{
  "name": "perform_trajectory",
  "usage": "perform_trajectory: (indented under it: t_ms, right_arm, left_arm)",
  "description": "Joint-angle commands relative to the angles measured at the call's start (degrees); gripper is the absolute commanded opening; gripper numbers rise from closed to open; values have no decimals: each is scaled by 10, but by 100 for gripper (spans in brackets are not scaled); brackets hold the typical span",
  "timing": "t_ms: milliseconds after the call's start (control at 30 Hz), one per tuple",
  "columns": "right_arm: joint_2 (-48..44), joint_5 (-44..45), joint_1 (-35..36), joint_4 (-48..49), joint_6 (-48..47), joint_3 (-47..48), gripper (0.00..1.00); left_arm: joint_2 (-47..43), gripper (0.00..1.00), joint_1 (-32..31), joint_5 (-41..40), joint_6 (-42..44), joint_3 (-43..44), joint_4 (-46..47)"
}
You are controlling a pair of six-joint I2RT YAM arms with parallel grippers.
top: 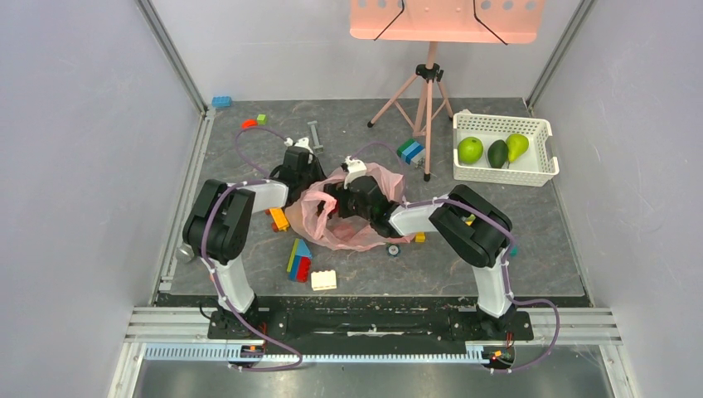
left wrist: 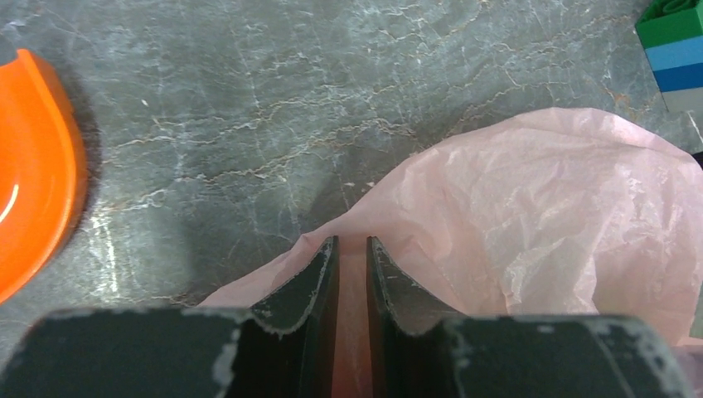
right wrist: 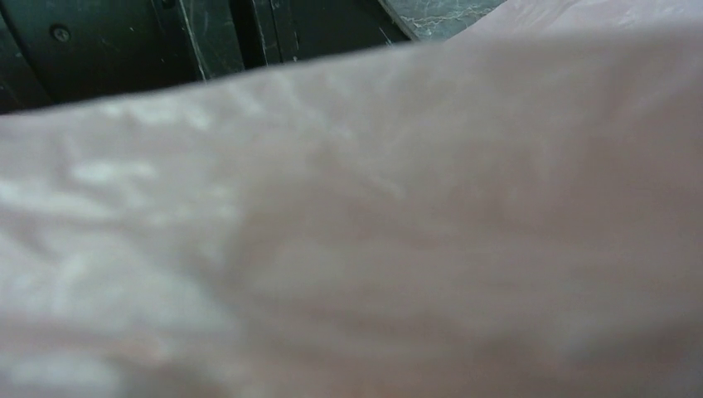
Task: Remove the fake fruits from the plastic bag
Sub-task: Take out the fake fruit from the plastic bag.
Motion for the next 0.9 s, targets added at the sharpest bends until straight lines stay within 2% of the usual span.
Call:
perform_trajectory:
  t_ms: [0, 300, 367, 500, 567, 667, 767, 867]
  right_arm:
    - [6, -8, 0, 35, 1, 25, 98]
    - [14, -9, -1, 47, -7, 34, 98]
    - [17, -10, -1, 48, -7, 35, 94]
    - [15, -18, -1, 43, -7, 34, 76]
    - [3, -16, -1, 39, -7, 24, 72]
    - [-28, -3, -1, 30, -7, -9, 69]
    - [-67, 7, 0, 10, -9, -37, 68]
    - [-104, 20, 3, -26, -11, -62, 67]
  left_arm:
    - [-13, 24, -9, 30, -10, -7, 31]
    - [-18, 17, -17, 42, -12, -24, 43]
    - [-19, 17, -18, 43, -14, -29, 47]
    - [-21, 17, -18, 39, -14, -31, 47]
    - [-24, 17, -18, 35, -15, -32, 48]
    - [-36, 18, -18, 26, -14, -36, 47]
    - [-48, 24, -17, 14, -15, -40, 46]
    - [-61, 24, -18, 0, -15, -46, 44]
